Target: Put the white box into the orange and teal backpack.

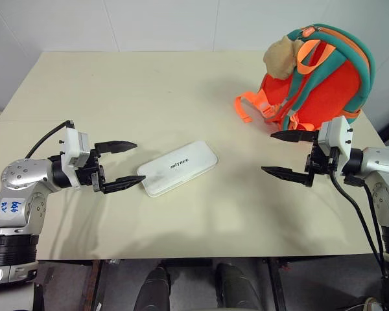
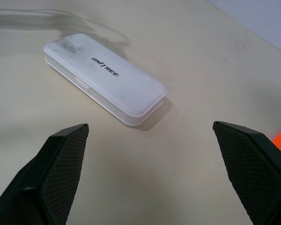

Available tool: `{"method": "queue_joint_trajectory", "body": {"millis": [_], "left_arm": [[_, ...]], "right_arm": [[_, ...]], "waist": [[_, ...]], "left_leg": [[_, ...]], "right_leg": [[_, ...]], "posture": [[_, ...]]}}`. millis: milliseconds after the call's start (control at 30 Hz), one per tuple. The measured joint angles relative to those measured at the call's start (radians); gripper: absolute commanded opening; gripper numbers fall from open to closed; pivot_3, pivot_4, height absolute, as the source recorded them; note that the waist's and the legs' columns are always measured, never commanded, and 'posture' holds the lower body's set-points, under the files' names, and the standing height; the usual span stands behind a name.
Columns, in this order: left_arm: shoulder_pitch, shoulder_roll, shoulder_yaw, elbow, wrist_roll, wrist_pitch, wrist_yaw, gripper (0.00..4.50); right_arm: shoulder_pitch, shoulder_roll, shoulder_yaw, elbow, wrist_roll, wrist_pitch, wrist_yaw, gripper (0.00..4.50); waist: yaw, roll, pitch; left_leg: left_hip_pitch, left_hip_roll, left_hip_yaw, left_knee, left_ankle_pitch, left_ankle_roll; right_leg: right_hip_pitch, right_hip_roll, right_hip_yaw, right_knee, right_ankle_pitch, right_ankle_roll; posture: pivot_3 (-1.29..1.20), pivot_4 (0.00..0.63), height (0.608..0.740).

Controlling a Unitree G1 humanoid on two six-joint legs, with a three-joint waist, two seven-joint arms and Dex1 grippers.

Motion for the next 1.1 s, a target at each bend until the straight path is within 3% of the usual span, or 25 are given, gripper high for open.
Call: {"method": "queue_joint_trajectory", "body": {"millis": [300,433,600,800,833,1100], "left_arm": [[0.019,0.005,0.019,-0.003,0.001,0.005,0.031,4.46],[0.088,0.01,0.043,-0.012,0.001,0.004,0.045,3.65],[0.237,0.05,0.158,-0.067,0.02,0.005,0.1,2.13],[0.404,0.014,0.203,-0.151,0.078,0.052,0.247,0.22],[0.419,0.008,0.198,-0.166,0.087,0.066,0.274,0.03],[0.403,-0.114,0.072,-0.248,0.171,0.159,0.489,0.03]], "right_arm": [[-0.047,0.051,0.082,0.008,-0.013,0.011,-0.012,4.5],[-0.085,0.097,0.138,0.025,-0.052,-0.002,-0.028,3.66],[-0.176,0.195,0.218,0.179,-0.144,-0.108,-0.043,1.99],[-0.314,0.301,0.288,0.504,-0.278,-0.292,-0.071,0.0],[-0.342,0.318,0.293,0.562,-0.299,-0.32,-0.084,0.0],[-0.525,0.43,0.308,0.926,-0.413,-0.468,-0.162,0.0]], "waist": [[-0.003,0.0,0.0],[-0.008,0.0,0.0],[-0.023,0.0,0.0],[-0.026,0.0,0.0],[-0.024,0.0,0.0],[-0.026,0.0,0.0]], "left_leg": [[0.0,0.0,0.0,0.001,0.0,0.0],[0.0,0.0,0.0,0.001,0.0,0.0],[0.001,0.003,0.0,0.001,0.0,-0.001],[0.001,0.006,0.002,0.001,-0.001,-0.002],[0.001,0.007,0.002,0.001,-0.001,-0.002],[0.002,0.007,0.002,0.001,-0.001,-0.003]], "right_leg": [[0.0,0.0,0.0,0.001,0.0,0.0],[0.0,0.0,0.0,0.001,0.0,0.0],[0.0,0.002,0.0,0.001,0.0,-0.001],[-0.001,0.005,0.002,0.002,0.0,-0.002],[-0.001,0.007,0.001,0.002,0.0,-0.003],[-0.002,0.008,0.002,0.005,0.001,-0.004]], "posture": [[0.0,0.15,0.74],[0.0,0.15,0.74],[0.0,0.15,0.74],[0.0,0.15,0.74],[0.0,0.15,0.74],[0.0,0.15,0.74]]}}
